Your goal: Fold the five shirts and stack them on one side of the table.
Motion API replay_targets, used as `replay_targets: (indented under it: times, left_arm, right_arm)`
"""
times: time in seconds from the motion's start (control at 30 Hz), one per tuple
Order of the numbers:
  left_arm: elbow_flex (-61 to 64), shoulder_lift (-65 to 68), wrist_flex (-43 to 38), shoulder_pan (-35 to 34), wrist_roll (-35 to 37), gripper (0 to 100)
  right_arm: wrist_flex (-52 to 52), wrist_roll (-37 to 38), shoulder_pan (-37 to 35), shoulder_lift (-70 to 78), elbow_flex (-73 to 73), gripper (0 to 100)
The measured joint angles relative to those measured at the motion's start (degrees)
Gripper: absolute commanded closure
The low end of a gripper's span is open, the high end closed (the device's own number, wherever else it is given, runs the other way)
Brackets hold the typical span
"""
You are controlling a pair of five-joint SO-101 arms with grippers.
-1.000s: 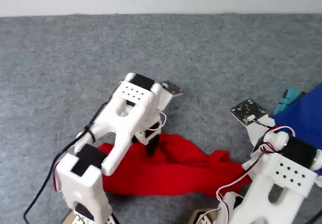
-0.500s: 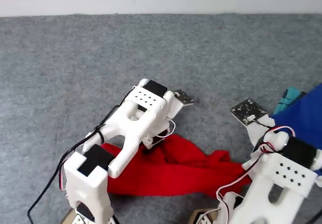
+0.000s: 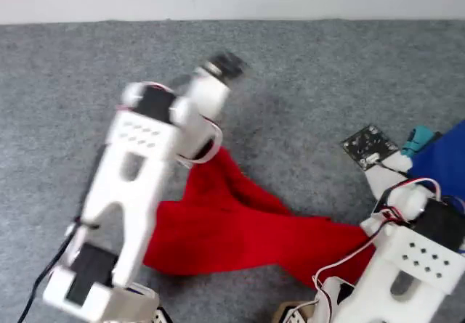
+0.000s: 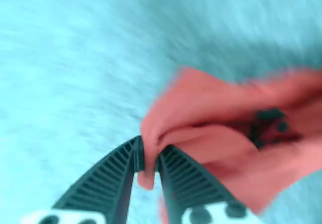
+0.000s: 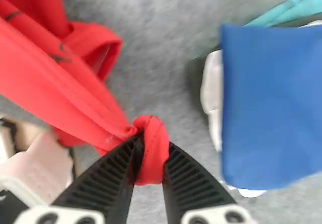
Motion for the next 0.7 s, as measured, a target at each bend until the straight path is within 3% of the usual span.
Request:
replay_targets:
  times: [0.23, 0.43, 0.7]
  left_arm:
    - [-14.8, -6.3, 0.4, -8.0, 0.0, 99]
    - [-28.5, -6.7, 0.4, -8.4, 0.0, 99]
    - [-32.1, -7.0, 0.4, -9.1, 0.0, 98]
  right_arm:
    - [-7.6, -5.5, -4.3, 0.0, -4.7, 98.9]
    - [-15.7, -11.9, -14.8, 0.0, -8.5, 98.9]
    - [-20.4, -12.7, -17.1, 0.0, -8.5, 98.9]
